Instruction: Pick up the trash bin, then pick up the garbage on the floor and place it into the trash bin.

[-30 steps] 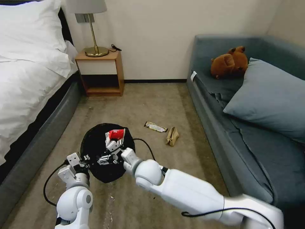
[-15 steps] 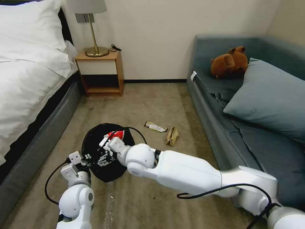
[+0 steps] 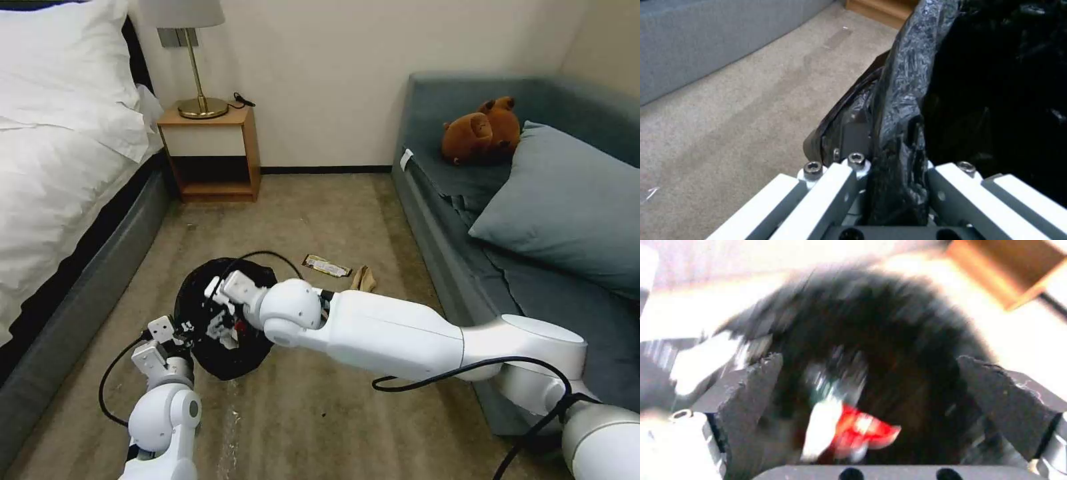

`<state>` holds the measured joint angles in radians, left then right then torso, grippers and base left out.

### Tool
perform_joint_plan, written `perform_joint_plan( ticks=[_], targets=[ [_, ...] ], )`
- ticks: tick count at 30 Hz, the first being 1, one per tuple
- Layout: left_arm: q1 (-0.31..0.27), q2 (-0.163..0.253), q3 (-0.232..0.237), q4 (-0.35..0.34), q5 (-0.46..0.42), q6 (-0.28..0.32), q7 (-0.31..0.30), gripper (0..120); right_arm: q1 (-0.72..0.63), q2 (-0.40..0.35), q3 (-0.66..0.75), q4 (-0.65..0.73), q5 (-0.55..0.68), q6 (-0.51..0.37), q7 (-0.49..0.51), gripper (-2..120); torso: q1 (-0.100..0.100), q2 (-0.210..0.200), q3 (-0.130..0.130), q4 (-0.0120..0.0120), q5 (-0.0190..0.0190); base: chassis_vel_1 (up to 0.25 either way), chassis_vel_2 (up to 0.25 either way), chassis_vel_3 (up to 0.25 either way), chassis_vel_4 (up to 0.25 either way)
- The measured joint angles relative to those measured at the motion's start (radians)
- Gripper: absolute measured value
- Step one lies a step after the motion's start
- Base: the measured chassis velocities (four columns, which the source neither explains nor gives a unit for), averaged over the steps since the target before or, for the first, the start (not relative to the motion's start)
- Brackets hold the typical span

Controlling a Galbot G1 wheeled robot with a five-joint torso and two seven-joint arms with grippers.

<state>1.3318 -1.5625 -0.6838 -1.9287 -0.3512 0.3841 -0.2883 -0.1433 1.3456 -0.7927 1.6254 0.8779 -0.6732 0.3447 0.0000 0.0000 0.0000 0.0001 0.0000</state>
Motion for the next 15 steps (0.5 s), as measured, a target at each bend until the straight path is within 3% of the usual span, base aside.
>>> perform_joint_plan(
  ticks=[10, 12, 13, 15],
  targets=[
    [-0.026, 0.028, -0.018, 0.021, 0.002, -0.003, 0.017, 1, -0.202, -0.024, 0.278, 0.046, -0.16, 0.183, 0.034, 100, 0.0, 0.0, 0.0, -0.0001, 0.0002, 0.0, 0.0, 0.0, 0.0],
    [-0.034, 0.042, -0.019, 0.023, 0.002, 0.007, 0.025, 1, -0.346, -0.035, 0.448, 0.057, -0.317, 0.318, -0.003, 100, 0.0, 0.0, 0.0, -0.0002, 0.0002, 0.0, 0.0, 0.0, 0.0],
    [-0.034, 0.042, -0.019, 0.023, 0.002, 0.007, 0.025, 1, -0.346, -0.035, 0.448, 0.057, -0.317, 0.318, -0.003, 100, 0.0, 0.0, 0.0, -0.0002, 0.0002, 0.0, 0.0, 0.0, 0.0],
    [-0.041, 0.057, -0.02, 0.026, 0.002, 0.008, 0.031, 1, -0.447, -0.047, 0.58, 0.09, -0.37, 0.379, -0.014, 100, 0.0, 0.0, 0.0, -0.0004, 0.0003, 0.0, 0.0, 0.0, 0.0]
  ],
)
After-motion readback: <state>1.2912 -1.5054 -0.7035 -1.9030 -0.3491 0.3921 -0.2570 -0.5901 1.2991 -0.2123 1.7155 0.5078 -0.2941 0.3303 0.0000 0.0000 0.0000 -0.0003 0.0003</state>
